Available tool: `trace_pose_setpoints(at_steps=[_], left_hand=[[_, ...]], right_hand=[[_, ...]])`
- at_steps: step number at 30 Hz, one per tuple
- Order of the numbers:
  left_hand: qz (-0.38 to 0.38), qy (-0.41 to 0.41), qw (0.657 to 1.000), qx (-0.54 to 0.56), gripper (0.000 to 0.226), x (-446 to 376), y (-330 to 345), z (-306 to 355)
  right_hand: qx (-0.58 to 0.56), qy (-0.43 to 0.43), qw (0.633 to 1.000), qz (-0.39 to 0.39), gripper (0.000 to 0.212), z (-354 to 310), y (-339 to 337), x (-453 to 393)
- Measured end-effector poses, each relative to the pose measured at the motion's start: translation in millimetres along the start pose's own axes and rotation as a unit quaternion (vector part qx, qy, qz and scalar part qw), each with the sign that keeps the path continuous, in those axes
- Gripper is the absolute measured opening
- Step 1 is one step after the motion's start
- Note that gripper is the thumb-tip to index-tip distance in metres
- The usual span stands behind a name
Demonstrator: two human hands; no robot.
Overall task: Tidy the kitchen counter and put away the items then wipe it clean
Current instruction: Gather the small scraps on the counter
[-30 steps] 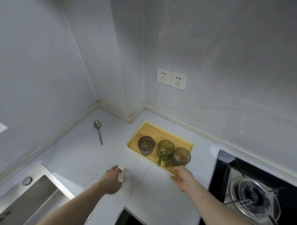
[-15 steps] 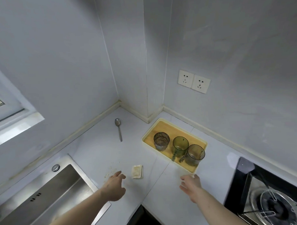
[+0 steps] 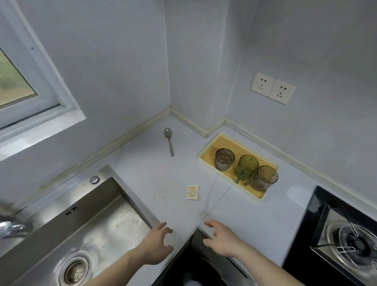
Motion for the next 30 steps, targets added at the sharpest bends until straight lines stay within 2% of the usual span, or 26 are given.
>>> trace_pose_setpoints(at_steps=[5,13,17,22,30], left_hand=[[0.045,0.013,0.999,0.015,0.063,38.6,8.3,-17.7],[0.134,-0.059,0.986,0.077,0.062,131.4,29.8,-31.9],[0.191,-0.124,0.966,0.122,0.061,194.5,56.3,-28.3],[0.239,-0.168,0.943,0.159,0.059,268.4,91.5,-23.8],[0.321,-0.238,0.896,0.192,0.057,368.3,125.0,-55.9]], right_hand=[[0.039,-0.043,0.998,0.005,0.068,-19.0,20.9,13.6],[0.104,-0.173,0.979,-0.026,0.062,-53.0,43.1,50.0],[0.099,-0.223,0.967,-0.073,0.06,-62.9,61.6,76.6],[0.11,-0.264,0.948,-0.139,0.063,-69.9,105.1,104.1],[0.141,-0.338,0.905,-0.214,0.062,-101.1,176.7,167.9]])
Point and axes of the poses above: each hand's wrist, its own x-axis away from the middle knuckle, its own y-axis out of the palm, z = x × y, the point moved 1 cm from there along -x, towards the middle knuckle, and after that the axes turned 1 degree about y, right-handed, at the moved point
